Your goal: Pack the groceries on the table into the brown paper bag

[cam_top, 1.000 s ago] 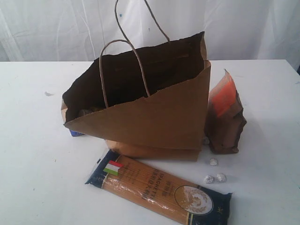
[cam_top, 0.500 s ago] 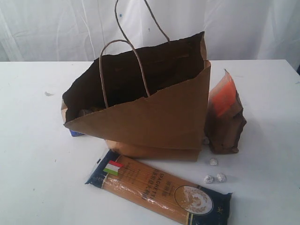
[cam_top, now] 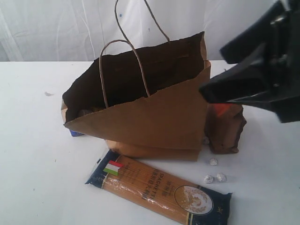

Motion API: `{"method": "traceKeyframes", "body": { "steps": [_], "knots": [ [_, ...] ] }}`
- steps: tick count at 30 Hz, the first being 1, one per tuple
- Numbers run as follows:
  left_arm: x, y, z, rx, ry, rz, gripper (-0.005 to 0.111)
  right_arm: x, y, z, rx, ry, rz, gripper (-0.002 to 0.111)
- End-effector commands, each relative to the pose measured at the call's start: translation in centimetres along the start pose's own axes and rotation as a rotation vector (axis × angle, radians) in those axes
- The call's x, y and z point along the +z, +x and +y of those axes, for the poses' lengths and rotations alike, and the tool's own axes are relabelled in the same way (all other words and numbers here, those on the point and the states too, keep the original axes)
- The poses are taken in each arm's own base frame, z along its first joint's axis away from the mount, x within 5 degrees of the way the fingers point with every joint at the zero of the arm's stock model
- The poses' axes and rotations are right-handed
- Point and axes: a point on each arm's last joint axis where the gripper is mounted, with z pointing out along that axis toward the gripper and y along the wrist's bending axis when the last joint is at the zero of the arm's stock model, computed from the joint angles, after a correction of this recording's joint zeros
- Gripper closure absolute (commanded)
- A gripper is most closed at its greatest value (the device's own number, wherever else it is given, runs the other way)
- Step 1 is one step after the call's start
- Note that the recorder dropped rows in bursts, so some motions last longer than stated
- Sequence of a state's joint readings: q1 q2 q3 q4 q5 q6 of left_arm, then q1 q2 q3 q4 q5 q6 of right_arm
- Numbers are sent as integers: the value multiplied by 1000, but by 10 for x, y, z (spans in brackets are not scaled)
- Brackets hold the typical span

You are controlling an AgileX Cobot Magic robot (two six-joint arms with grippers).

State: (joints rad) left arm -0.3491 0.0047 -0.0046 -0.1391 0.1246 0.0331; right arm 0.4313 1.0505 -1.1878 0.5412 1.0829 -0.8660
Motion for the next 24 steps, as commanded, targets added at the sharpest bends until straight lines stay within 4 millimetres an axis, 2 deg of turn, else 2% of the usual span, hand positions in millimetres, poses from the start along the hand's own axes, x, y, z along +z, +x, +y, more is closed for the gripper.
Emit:
{"method": "traceKeyframes", "body": {
  "steps": [1, 6, 12, 16, 24],
  "knots": [
    [0, 1, 0, -9, 0, 2, 107, 35, -18, -5, -159, -42, 99, 40],
    [0, 1, 0, -9, 0, 2, 107, 75, -36, -12, -226, -89, 161, 40],
    [0, 1, 0, -9, 0, 2, 107, 109, -48, -26, -252, -96, 212, 40],
    [0, 1, 0, -9, 0, 2, 107, 125, -48, -31, -211, -127, 256, 40],
    [0, 1, 0, -9, 0, 2, 107, 154, -36, -35, -183, -192, 349, 40]
  ]
}}
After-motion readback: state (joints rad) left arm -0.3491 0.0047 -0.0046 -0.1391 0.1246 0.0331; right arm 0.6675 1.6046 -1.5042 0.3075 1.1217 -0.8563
